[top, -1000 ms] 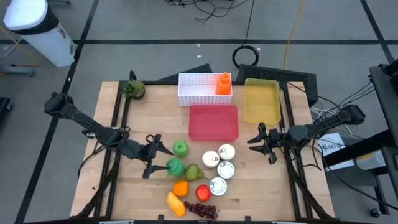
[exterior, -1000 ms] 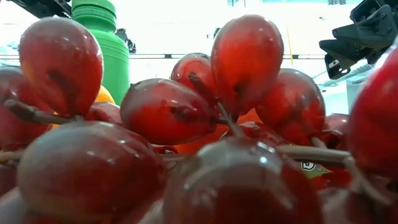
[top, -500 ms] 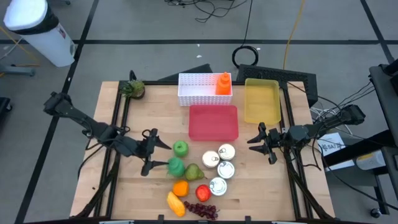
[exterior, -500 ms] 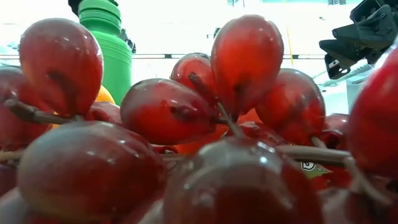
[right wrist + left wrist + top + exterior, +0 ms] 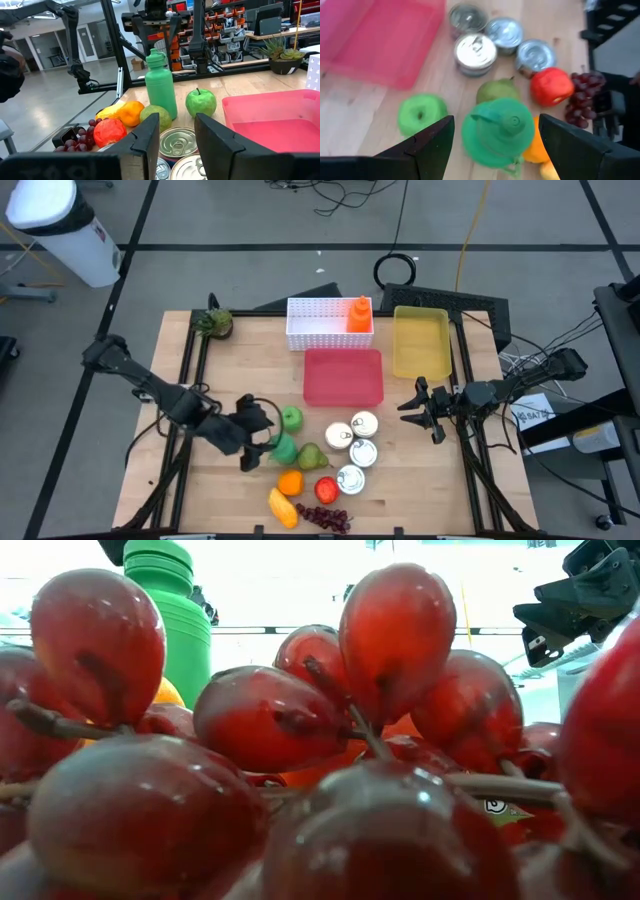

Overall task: Pick & Place Food Item
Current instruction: Put the green tumbler into the white bin

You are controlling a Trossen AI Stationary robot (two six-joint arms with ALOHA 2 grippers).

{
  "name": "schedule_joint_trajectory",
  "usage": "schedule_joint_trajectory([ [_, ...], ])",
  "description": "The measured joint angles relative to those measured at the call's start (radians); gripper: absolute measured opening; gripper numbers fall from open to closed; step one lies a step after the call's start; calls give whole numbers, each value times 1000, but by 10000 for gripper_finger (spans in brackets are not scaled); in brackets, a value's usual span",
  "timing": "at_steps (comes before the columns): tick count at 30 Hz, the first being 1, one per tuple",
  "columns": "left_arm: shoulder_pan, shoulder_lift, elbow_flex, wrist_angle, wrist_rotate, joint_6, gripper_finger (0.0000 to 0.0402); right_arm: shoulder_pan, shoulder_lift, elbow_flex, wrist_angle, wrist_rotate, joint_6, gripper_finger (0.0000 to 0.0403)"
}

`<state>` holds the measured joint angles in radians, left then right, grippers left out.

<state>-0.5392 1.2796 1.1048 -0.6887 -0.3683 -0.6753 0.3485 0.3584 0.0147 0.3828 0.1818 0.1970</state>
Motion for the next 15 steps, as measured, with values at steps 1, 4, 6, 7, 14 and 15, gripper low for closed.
schedule_joint_trajectory([
  [1, 3, 20, 29, -38, 0, -31, 301, 0, 0, 0, 0, 0, 0, 110],
  [4, 14, 71, 106, -121, 8, -123, 301, 0, 0, 0, 0, 0, 0, 110],
  [6, 26, 98, 141, -142, 38, -168, 301, 0, 0, 0, 0, 0, 0, 111],
  [7, 31, 109, 154, -140, 58, -184, 301, 0, 0, 0, 0, 0, 0, 112],
  [14, 55, 157, 186, -129, 171, -288, 301, 0, 0, 0, 0, 0, 0, 110],
  [15, 57, 163, 186, -128, 174, -297, 301, 0, 0, 0, 0, 0, 0, 111],
])
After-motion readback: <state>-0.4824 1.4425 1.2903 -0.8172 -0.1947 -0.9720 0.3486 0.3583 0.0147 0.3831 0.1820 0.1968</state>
